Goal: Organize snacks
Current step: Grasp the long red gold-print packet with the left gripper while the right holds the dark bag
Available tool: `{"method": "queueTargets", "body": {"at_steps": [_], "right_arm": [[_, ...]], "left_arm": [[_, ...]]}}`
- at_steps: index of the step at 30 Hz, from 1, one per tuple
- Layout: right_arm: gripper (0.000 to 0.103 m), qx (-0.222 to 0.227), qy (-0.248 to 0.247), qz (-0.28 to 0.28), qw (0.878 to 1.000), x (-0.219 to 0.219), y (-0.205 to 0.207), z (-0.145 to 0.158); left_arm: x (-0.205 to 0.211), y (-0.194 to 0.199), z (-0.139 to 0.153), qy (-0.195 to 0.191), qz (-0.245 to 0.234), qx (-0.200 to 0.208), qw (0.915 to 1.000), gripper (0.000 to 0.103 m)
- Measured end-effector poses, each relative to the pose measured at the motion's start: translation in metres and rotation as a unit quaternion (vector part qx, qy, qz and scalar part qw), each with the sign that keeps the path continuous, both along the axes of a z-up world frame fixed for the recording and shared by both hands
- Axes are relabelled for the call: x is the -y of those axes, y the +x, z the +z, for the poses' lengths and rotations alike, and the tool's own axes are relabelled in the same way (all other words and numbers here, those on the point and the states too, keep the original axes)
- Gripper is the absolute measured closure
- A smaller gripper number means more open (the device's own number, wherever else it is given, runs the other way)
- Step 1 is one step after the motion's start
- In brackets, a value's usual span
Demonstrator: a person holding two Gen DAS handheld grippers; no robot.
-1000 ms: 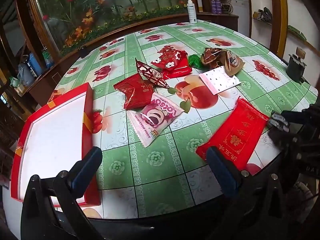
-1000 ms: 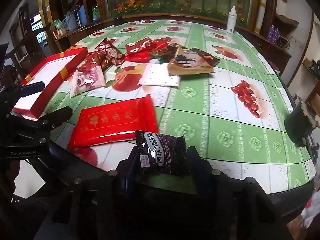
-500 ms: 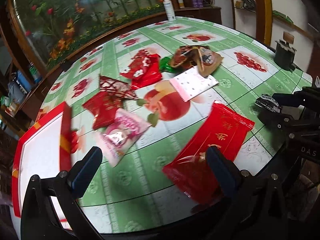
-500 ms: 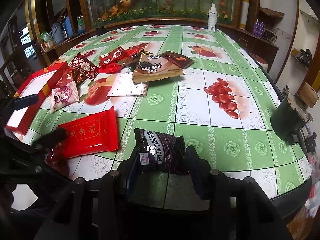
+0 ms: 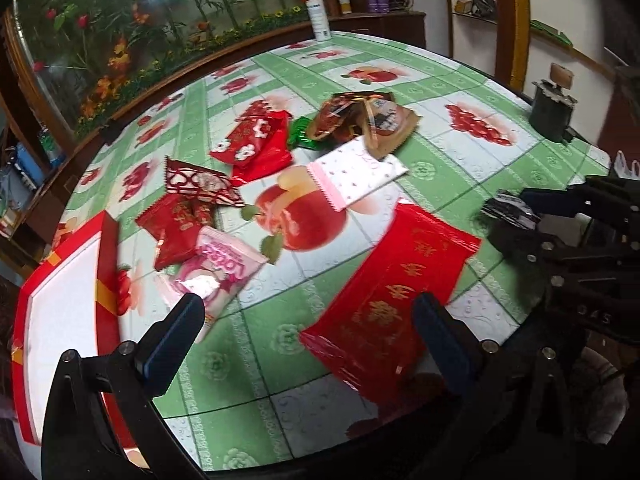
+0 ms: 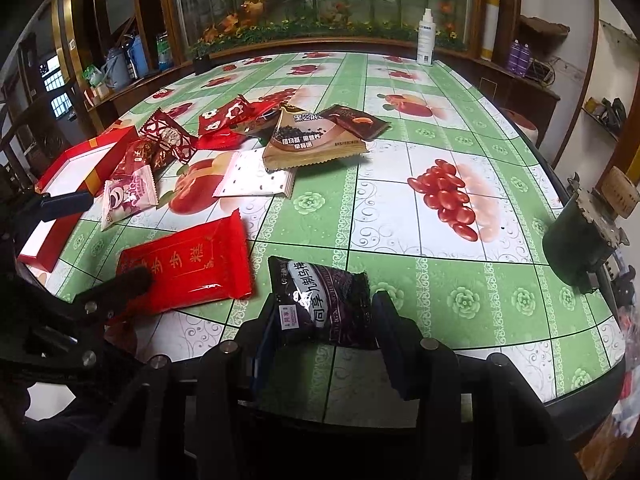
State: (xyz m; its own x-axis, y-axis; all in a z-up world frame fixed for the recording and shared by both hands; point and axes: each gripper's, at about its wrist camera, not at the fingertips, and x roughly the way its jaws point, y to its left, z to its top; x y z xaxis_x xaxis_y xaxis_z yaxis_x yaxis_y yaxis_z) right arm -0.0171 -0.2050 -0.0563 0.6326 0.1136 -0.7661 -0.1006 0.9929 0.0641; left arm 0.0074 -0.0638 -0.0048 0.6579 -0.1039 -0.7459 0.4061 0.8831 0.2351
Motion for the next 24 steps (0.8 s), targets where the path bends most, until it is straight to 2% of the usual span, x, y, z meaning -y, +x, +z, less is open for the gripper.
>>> {"method": "queueTargets", "body": {"at_steps": [7, 8, 12, 19, 24], "right_arm": [[0.055, 0.007, 0.002, -0.003, 1.000, 0.002, 0.000, 0.001], [0.055, 0.007, 0.001, -0.003, 1.000, 0.002, 0.000, 0.001], [0.055, 0.008, 0.001, -0.004, 1.000, 0.004, 0.001, 0.001], [0.053, 0.008, -0.005, -0.005, 1.000, 0.002, 0.007, 0.001], [0.053, -0.002, -0.007, -0.001, 1.000, -0.003, 0.019, 0.002]], "left_arm": [[0.011, 0.008, -0.014, 0.000, -0.022, -0.028, 0.9993, 0.000], [0.012, 0.014, -0.018, 0.006, -0.013, -0.035, 0.9993, 0.000], [0.004, 0.032, -0.017, -0.015, 0.011, -0.054, 0.9984, 0.000], [-0.009, 0.051, -0.019, -0.025, 0.052, -0.058, 0.9967, 0.000], [-0.023, 0.066, -0.020, -0.044, 0.086, -0.087, 0.9915, 0.000]]}}
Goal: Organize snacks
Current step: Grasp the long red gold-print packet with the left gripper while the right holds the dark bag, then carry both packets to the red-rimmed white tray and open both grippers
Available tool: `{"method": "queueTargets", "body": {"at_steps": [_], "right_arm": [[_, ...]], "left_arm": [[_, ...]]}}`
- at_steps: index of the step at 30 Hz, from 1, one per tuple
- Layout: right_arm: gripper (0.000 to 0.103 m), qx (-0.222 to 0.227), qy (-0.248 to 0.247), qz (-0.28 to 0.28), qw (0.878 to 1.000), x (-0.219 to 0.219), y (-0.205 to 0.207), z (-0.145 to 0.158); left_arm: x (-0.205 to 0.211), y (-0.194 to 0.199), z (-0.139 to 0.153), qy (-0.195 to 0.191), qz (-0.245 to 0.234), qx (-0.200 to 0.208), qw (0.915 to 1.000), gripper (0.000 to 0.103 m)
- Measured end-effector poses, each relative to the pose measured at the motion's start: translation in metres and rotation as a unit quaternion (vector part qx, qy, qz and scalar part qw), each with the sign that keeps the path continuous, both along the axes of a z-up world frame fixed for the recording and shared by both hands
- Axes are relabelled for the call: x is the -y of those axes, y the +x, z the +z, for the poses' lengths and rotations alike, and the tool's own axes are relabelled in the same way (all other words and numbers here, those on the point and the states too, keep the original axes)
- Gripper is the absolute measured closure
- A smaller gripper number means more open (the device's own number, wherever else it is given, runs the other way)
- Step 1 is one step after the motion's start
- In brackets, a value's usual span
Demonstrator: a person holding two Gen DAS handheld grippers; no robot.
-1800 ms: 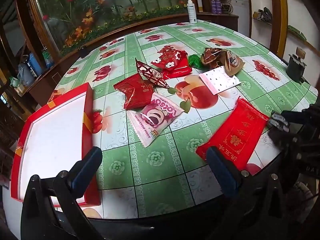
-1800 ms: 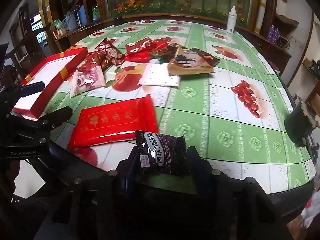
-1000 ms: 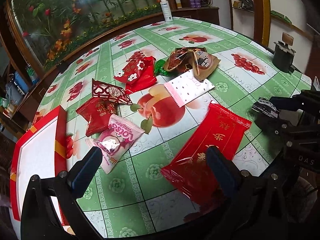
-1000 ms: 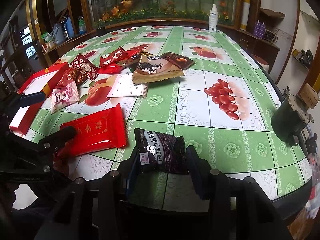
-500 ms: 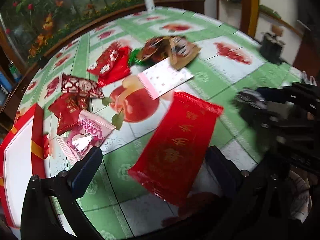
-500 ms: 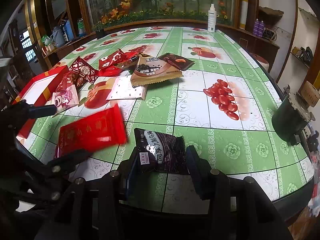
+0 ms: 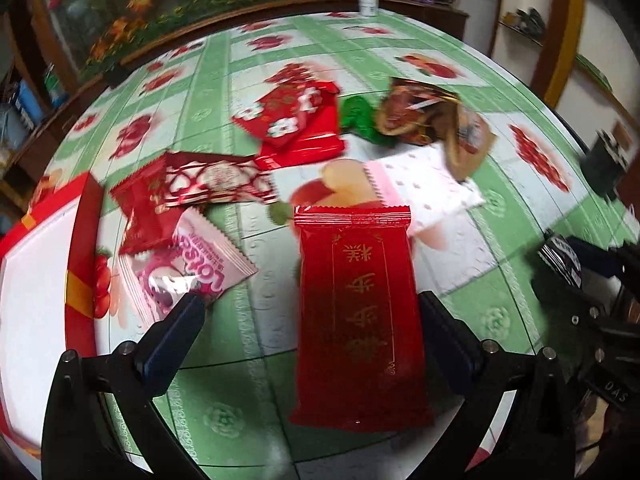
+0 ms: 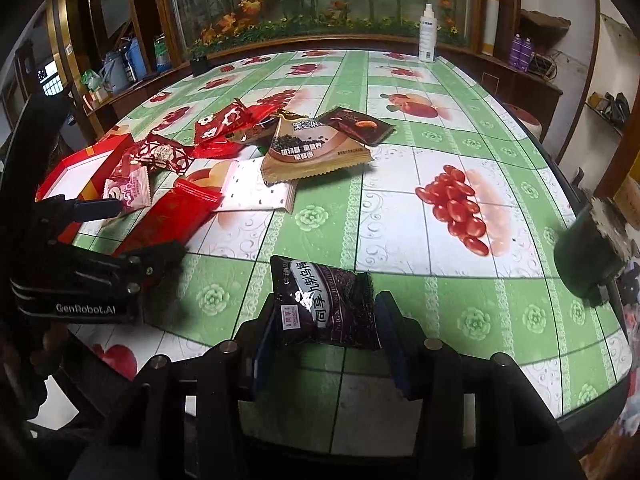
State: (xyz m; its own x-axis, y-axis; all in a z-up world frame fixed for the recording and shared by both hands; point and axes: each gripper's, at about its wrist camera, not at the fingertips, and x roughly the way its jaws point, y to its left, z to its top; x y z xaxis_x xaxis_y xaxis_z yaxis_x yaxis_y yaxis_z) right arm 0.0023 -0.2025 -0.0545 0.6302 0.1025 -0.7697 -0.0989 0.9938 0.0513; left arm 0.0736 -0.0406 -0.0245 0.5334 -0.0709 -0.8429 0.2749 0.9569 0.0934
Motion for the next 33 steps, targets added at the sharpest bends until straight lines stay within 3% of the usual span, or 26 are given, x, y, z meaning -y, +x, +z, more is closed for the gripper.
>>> {"method": "queueTargets", "body": {"at_steps": [5, 9, 12, 18, 22, 24, 26, 29, 33], "right_arm": [[0.052, -0.005, -0.007, 0.013, 1.000, -0.011, 0.011, 0.000], [0.048, -0.011, -0.011, 0.017, 1.000, -0.019, 0.019, -0.001], [0.048, -0.016, -0.010, 0.020, 1.000, -0.018, 0.017, -0.001], [0.035, -0.022, -0.020, 0.024, 0.999, -0.022, 0.013, -0.003], [0.037, -0.014, -0.020, 0.019, 1.000, -0.022, 0.014, -0.003], [0.042, -0.013, -0.024, 0.016, 0.999, -0.021, 0.013, -0.002], [0.055, -0.009, -0.027, 0.013, 1.000, -0.020, 0.013, -0.001], [0.058, -0.009, -0.022, 0.009, 1.000, -0.016, 0.013, 0.000], [0.062, -0.009, -0.012, 0.009, 1.000, -0.016, 0.012, 0.001]], "left_arm": [[-0.020, 0.015, -0.002, -0.034, 0.043, -0.028, 0.9981, 0.000], [-0.029, 0.021, -0.004, -0.035, 0.066, -0.032, 0.9967, 0.000], [-0.030, 0.020, -0.005, -0.038, 0.061, -0.034, 0.9968, 0.000], [-0.024, 0.015, -0.003, -0.040, 0.049, -0.043, 0.9971, 0.000], [-0.019, 0.012, -0.002, -0.040, 0.045, -0.032, 0.9977, 0.000], [-0.018, 0.011, -0.001, -0.043, 0.038, -0.024, 0.9980, 0.005], [-0.019, 0.009, 0.003, -0.050, 0.030, -0.008, 0.9983, 0.027], [-0.018, 0.007, 0.006, -0.052, 0.012, 0.001, 0.9986, 0.047], [-0.022, 0.006, 0.008, -0.060, 0.001, 0.005, 0.9982, 0.053]]}}
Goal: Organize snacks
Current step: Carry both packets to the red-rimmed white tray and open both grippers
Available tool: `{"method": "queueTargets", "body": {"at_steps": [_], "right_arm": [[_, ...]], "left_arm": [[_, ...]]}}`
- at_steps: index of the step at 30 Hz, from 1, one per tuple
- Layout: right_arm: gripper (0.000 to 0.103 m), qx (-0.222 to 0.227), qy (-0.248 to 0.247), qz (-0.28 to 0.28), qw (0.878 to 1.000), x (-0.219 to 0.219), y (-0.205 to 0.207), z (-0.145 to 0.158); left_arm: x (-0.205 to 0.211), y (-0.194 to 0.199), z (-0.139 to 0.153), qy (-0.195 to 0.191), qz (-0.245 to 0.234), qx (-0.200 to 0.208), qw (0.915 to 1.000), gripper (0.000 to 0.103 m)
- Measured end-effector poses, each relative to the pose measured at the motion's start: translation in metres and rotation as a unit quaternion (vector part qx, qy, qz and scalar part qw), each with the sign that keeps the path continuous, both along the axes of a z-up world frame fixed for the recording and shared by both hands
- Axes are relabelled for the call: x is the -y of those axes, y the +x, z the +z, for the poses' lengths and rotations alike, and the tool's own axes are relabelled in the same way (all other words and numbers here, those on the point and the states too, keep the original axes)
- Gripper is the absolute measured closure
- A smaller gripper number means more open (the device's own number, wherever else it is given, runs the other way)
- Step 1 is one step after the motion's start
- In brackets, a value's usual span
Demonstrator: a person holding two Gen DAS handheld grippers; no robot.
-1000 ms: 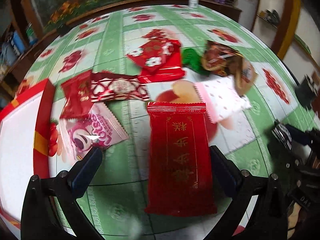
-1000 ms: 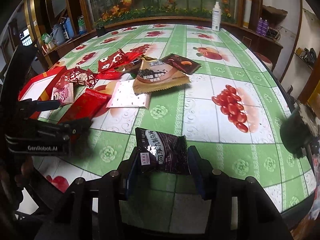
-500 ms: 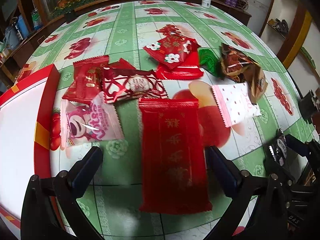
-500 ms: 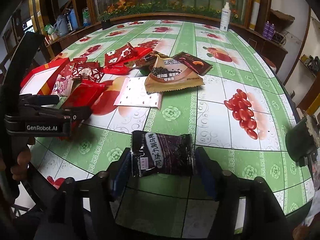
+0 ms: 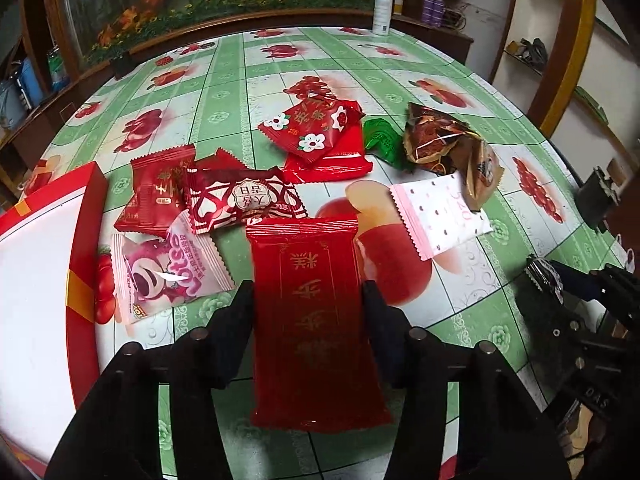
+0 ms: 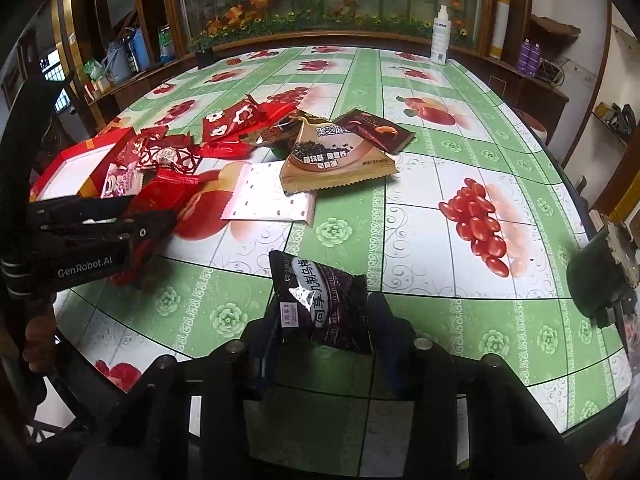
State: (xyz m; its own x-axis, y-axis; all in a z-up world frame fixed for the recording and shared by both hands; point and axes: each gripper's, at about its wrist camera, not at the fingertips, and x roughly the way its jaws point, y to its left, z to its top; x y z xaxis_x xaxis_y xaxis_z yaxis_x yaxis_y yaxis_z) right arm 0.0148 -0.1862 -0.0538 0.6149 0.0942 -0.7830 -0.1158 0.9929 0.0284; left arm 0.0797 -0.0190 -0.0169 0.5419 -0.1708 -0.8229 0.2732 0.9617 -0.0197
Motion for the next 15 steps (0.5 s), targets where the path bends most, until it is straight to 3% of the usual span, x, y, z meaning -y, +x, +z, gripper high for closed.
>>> {"method": "queueTargets", "body": {"at_steps": [3, 6, 9, 15], "right_arm": [[0.062, -0.001, 0.008, 0.001, 1.000, -0.001, 0.000, 0.000], [0.069, -0.001, 0.023, 0.006, 1.000, -0.003, -0.001, 0.002], [0.089, -0.005, 0.042, 0.016, 0.999, -0.007, 0.000, 0.002], [0.090, -0.014, 0.063, 0.038, 0.997, -0.022, 0.005, 0.001]], "left_arm": [[-0.004, -0.004, 0.001, -0.011, -0.007, 0.000, 0.9999, 0.053], [-0.010, -0.008, 0.002, -0.022, -0.013, -0.003, 0.9997, 0.054], [-0.017, -0.015, 0.003, -0.044, -0.016, -0.013, 0.9988, 0.054], [-0.032, -0.030, 0.008, -0.058, -0.014, -0.013, 0.9981, 0.054]]}}
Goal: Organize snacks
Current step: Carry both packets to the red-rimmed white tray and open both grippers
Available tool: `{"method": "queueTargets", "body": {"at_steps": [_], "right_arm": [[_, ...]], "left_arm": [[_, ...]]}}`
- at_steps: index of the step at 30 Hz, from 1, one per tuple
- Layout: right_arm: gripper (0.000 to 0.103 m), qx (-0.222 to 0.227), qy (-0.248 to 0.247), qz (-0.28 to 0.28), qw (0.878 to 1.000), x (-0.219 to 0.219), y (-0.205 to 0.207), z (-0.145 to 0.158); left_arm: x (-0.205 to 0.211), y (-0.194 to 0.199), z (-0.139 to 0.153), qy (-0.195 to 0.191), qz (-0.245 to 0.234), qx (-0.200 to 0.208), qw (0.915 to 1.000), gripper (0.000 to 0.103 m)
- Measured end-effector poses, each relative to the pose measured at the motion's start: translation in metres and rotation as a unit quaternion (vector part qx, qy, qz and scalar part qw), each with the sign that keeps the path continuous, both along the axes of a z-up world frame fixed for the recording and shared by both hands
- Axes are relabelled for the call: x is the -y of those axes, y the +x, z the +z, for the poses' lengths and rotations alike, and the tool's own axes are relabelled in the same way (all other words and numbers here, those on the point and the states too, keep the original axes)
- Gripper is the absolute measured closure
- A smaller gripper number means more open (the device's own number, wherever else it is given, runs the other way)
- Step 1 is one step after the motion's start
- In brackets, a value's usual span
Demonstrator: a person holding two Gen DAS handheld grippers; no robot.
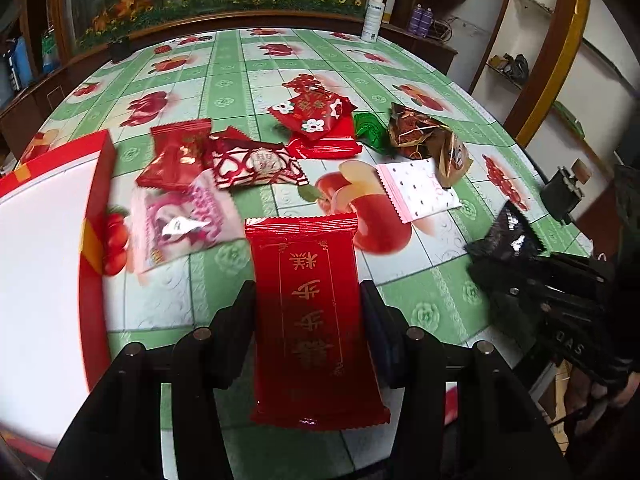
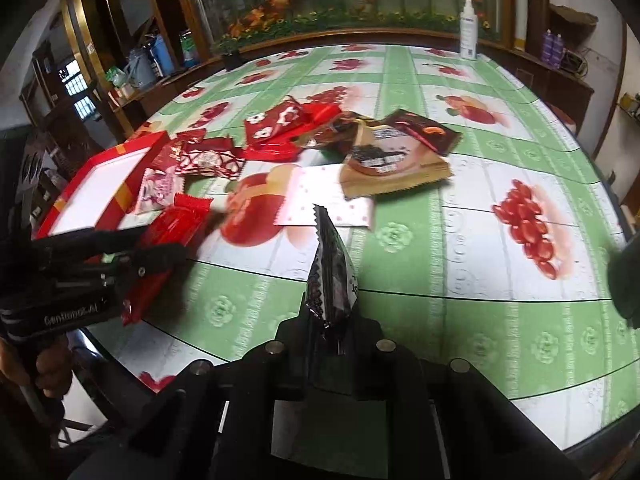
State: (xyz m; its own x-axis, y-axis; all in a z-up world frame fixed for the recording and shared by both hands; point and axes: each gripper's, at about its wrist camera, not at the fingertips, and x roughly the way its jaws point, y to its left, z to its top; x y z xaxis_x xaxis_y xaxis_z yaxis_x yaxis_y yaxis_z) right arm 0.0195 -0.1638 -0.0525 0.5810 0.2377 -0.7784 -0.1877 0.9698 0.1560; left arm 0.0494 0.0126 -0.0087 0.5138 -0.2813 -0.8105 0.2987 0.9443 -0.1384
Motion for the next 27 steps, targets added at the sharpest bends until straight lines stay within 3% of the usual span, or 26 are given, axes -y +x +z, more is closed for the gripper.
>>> {"method": "queueTargets", "body": {"at_steps": [8, 15, 19, 22, 27], "right_arm": [[0.090, -0.015, 0.061, 0.031, 0.998, -0.013, 0.002, 0.000], [0.090, -0.017, 0.085, 0.066, 0.994, -0.042, 0.009, 0.006], [0.090, -0.010, 0.100, 0.102, 0.990, -0.073, 0.018, 0.017], [0.090, -0.002, 0.115, 0.138, 0.984, -0.102, 0.027, 0.029], [0.090, 0.014, 0.137, 0.192, 0.972, -0.160, 0.044, 0.045]], "left_arm": [[-0.017, -0.022, 0.013, -0.014, -0.001, 0.016, 0.9998, 0.054], [-0.055, -0.035, 0.034, -0.010, 0.046, 0.046, 0.9978, 0.055], [-0.087, -0.038, 0.046, 0.000, 0.090, 0.069, 0.9935, 0.055], [-0.108, -0.036, 0.049, -0.018, 0.107, 0.067, 0.9918, 0.054], [-0.128, -0.032, 0.049, -0.011, 0.135, 0.077, 0.9878, 0.055]]}}
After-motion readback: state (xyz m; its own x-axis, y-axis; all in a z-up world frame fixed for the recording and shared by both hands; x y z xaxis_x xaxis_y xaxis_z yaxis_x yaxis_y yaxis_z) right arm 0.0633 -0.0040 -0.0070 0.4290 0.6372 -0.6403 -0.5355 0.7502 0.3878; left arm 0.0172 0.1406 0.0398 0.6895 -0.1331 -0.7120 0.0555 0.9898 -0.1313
